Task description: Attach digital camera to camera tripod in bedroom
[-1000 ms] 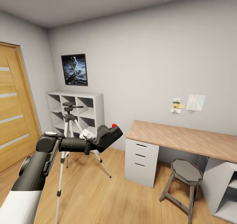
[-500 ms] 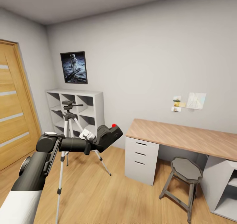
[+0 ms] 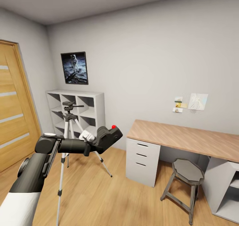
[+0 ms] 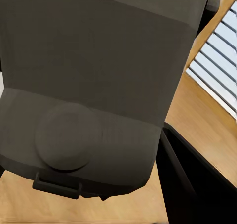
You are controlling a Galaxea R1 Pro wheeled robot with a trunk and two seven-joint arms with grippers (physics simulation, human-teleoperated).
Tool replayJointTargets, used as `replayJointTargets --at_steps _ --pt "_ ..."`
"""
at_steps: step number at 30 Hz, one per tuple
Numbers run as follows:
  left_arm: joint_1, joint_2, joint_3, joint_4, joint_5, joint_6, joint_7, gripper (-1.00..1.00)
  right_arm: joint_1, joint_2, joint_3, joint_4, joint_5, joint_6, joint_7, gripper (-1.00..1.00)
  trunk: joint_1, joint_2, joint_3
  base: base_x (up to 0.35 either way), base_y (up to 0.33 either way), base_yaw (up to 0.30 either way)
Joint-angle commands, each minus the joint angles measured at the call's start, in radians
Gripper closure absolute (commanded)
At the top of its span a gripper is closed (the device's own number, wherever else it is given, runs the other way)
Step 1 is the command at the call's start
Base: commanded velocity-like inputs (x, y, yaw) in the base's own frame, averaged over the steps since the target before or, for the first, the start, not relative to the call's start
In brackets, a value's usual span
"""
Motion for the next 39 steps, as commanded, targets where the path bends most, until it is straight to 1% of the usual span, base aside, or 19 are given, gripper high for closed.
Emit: replayJointTargets --at_steps 1,2,7,8,10,16,20,30,39 --pt "0.000 0.004 0.000 -0.001 -0.009 0.009 -0.012 1.00 0.000 0.000 0.003 0.002 -0.009 -0.006 0.003 -1.00 0.000 -0.001 0.000 0.000 0.000 0.000" --pt "0.000 0.010 0.000 -0.001 -0.009 0.009 -0.012 1.00 0.000 0.000 0.003 0.002 -0.009 -0.006 0.003 -1.00 0.000 -0.001 0.000 0.000 0.000 0.000" --pt "0.000 0.023 0.000 -0.004 -0.009 0.009 -0.015 1.00 -0.001 0.000 0.003 0.002 -0.009 -0.006 0.003 -1.00 0.000 -0.001 0.000 0.000 0.000 0.000" --pt "0.000 0.026 -0.002 -0.016 -0.009 0.009 -0.015 1.00 0.000 0.000 0.003 0.002 -0.009 -0.006 0.003 -1.00 0.000 -0.001 0.000 0.000 0.000 0.000" --pt "0.000 0.027 -0.009 -0.029 -0.009 0.009 -0.016 1.00 -0.001 0.000 0.002 0.002 -0.009 -0.006 0.003 -1.00 0.000 -0.001 0.000 0.000 0.000 0.000" --pt "0.000 0.028 -0.054 -0.038 -0.009 0.009 -0.017 1.00 -0.001 0.000 -0.005 0.002 -0.011 -0.006 0.000 -1.00 0.000 -0.001 0.000 0.000 0.000 0.000" --pt "0.000 0.029 -0.060 -0.039 -0.009 0.009 -0.016 1.00 0.000 0.000 -0.005 0.002 -0.011 -0.006 0.000 -1.00 0.000 -0.001 0.000 0.016 0.000 0.036" --pt "0.000 0.028 -0.062 -0.039 -0.009 0.009 -0.015 1.00 -0.001 0.000 -0.005 0.002 -0.011 -0.006 0.000 -1.00 0.000 -0.001 0.000 0.145 0.000 0.245" --pt "0.000 0.030 -0.053 -0.039 -0.009 0.009 -0.015 1.00 0.000 0.000 -0.005 0.001 -0.011 -0.006 0.000 -1.00 0.000 -0.001 0.000 0.021 0.000 0.295"
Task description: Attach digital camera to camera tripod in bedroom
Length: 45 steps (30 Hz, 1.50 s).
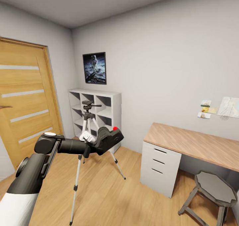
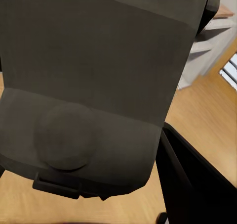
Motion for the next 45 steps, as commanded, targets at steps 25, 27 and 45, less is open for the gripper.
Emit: replayJointTargets --at_steps 25,27,45 --pt "-0.001 0.000 0.000 0.000 -0.011 0.009 -0.011 1.00 0.000 0.000 0.002 0.002 -0.009 -0.085 0.000 -1.00 0.000 0.000 0.000 0.034 0.000 0.296" --pt "-0.001 0.000 0.000 0.000 -0.011 0.009 -0.011 1.00 0.000 0.000 0.002 0.002 -0.008 -0.086 0.000 -1.00 0.000 0.000 0.000 0.207 0.000 0.296" --pt "-0.001 0.000 0.001 0.000 -0.011 0.009 -0.011 1.00 0.000 0.000 0.003 0.002 -0.008 -0.087 0.000 -1.00 0.000 0.000 0.000 0.225 -0.038 0.296"
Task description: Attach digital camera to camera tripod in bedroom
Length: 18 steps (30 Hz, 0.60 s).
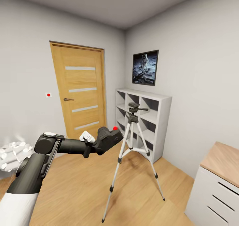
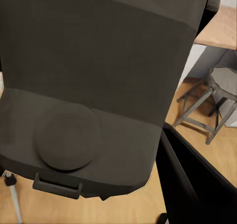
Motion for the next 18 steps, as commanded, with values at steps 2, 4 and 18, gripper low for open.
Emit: replayJointTargets --at_steps 2,4,18 --pt "-0.001 0.000 -0.001 0.000 -0.011 0.009 -0.012 1.00 0.000 0.000 0.002 0.001 -0.008 -0.005 0.002 -1.00 0.001 0.000 0.000 0.227 -0.137 0.296" --pt "-0.001 0.000 -0.001 0.000 -0.011 0.009 -0.012 1.00 0.000 0.000 0.002 0.001 -0.008 -0.005 0.002 -1.00 0.001 0.000 0.000 0.227 -0.142 0.296" --pt "-0.001 0.000 -0.001 -0.002 -0.011 0.009 -0.011 1.00 0.000 0.000 0.002 0.002 -0.008 -0.005 0.002 -1.00 0.001 0.000 0.000 0.210 -0.189 0.296"
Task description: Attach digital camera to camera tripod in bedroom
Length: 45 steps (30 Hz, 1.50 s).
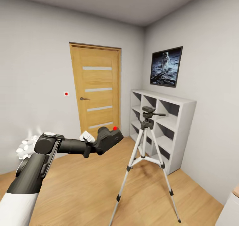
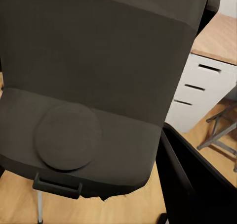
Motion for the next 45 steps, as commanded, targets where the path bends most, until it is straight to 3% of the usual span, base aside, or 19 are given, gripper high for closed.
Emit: replayJointTargets --at_steps 1,26,45 --pt "-0.001 0.000 -0.001 -0.001 -0.011 0.009 -0.011 1.00 0.000 0.000 0.002 0.001 -0.008 -0.005 0.002 -1.00 0.001 -0.001 0.000 0.197 -0.228 0.296" --pt "-0.001 -0.001 -0.001 -0.001 -0.011 0.009 -0.010 1.00 -0.001 0.000 0.002 0.001 -0.008 -0.005 0.002 -1.00 0.001 -0.001 0.000 0.176 -0.241 0.285" --pt "-0.001 0.000 -0.002 0.001 -0.011 0.009 -0.008 1.00 -0.001 0.000 0.003 0.002 -0.008 -0.005 0.002 -1.00 0.001 -0.001 0.000 0.155 -0.277 0.027"
